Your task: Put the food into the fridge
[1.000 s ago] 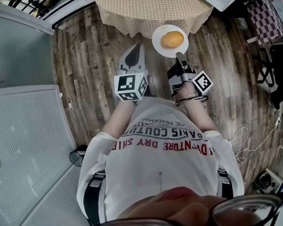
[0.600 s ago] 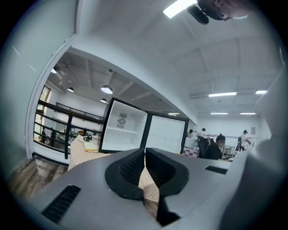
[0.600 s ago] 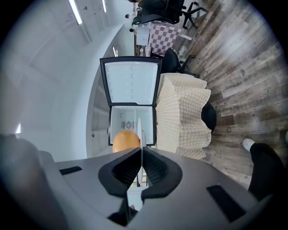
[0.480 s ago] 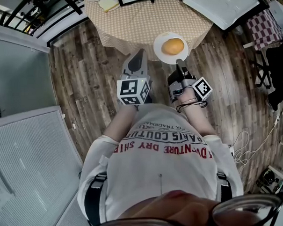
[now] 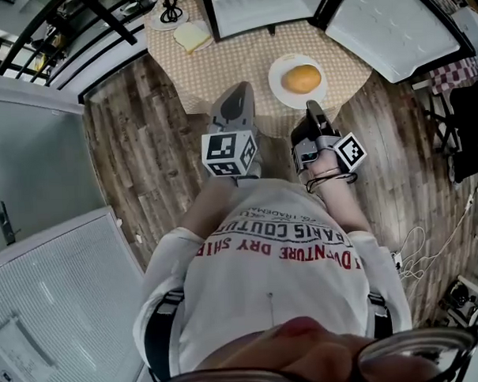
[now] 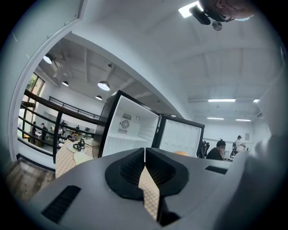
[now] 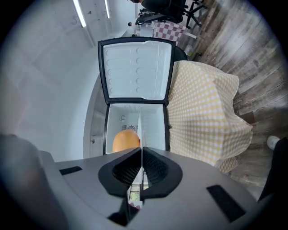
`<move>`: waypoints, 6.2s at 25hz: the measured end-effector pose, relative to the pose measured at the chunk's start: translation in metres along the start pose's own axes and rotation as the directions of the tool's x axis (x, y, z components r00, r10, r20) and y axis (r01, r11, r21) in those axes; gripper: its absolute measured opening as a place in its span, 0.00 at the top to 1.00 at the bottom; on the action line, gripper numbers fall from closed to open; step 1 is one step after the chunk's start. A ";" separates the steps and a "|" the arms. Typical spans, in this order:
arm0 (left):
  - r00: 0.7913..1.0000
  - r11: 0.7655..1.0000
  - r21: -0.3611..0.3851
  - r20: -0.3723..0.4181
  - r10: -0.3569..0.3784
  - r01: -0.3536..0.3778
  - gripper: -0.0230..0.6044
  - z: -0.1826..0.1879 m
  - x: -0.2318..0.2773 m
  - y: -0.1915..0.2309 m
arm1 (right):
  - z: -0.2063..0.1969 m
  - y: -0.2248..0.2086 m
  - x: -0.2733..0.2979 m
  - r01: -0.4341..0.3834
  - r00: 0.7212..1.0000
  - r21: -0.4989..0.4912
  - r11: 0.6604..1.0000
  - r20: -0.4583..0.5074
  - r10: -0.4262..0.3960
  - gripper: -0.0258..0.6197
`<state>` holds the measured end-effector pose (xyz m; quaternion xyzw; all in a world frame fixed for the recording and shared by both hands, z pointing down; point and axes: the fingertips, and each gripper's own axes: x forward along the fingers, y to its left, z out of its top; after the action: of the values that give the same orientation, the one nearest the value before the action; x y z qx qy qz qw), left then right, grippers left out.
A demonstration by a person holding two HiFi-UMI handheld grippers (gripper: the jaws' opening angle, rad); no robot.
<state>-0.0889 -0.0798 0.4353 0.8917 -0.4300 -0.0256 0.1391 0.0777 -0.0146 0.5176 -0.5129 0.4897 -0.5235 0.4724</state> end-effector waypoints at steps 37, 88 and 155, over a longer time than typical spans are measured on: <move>0.947 0.947 0.019 0.022 0.319 -0.320 0.91 0.021 0.235 0.051 | 0.119 0.028 0.281 -0.007 0.953 0.062 0.998 -0.303 0.025 0.91; 0.965 0.965 -0.014 -0.023 0.261 -0.262 0.91 0.028 0.269 0.119 | 0.075 0.062 0.414 0.038 0.984 -0.082 0.996 -0.169 -0.052 0.84; 0.985 0.983 0.074 -0.026 0.170 -0.168 0.91 0.034 0.257 0.058 | 0.041 0.096 0.296 -0.438 0.899 -0.899 0.011 -0.438 -0.026 0.92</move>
<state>0.0227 -0.3207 0.4378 0.8568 -0.5024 0.0159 0.1155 0.1095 -0.3181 0.4432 -0.5176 0.8541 -0.0412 -0.0305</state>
